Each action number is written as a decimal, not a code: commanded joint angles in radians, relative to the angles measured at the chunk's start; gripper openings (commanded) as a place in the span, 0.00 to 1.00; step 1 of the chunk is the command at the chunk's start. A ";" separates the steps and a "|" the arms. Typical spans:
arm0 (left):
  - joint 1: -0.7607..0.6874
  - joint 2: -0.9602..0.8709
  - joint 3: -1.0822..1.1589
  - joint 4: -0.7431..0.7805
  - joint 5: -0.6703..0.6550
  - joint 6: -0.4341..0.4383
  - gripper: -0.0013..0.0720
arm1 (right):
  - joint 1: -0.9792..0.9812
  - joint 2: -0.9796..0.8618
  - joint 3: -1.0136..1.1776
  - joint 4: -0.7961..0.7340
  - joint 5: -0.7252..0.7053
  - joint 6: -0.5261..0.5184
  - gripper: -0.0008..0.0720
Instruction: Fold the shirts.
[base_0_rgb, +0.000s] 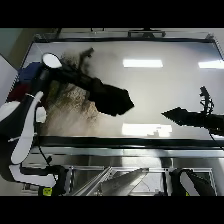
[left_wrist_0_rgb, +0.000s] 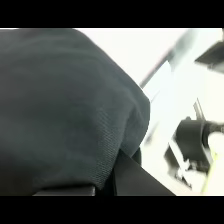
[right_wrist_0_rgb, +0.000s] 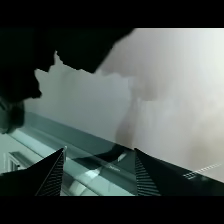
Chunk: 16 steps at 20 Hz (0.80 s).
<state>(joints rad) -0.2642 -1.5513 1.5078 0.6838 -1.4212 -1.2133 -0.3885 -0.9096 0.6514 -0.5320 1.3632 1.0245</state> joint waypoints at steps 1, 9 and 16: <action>-0.137 0.042 -0.198 0.032 0.102 -0.006 0.05 | 0.000 0.000 0.000 0.001 0.040 -0.004 0.67; 0.024 0.035 -0.148 0.334 -0.018 -0.037 1.00 | 0.235 -0.036 -0.068 -0.027 -0.248 -0.004 0.68; 0.195 0.011 -0.489 0.032 0.154 0.164 1.00 | 0.311 -0.440 0.134 0.072 -0.395 -0.098 0.67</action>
<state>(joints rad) -0.1093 -1.5242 1.1378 0.8654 -1.3495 -1.1625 -0.1287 -1.1767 0.6823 -0.4904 1.0187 0.9619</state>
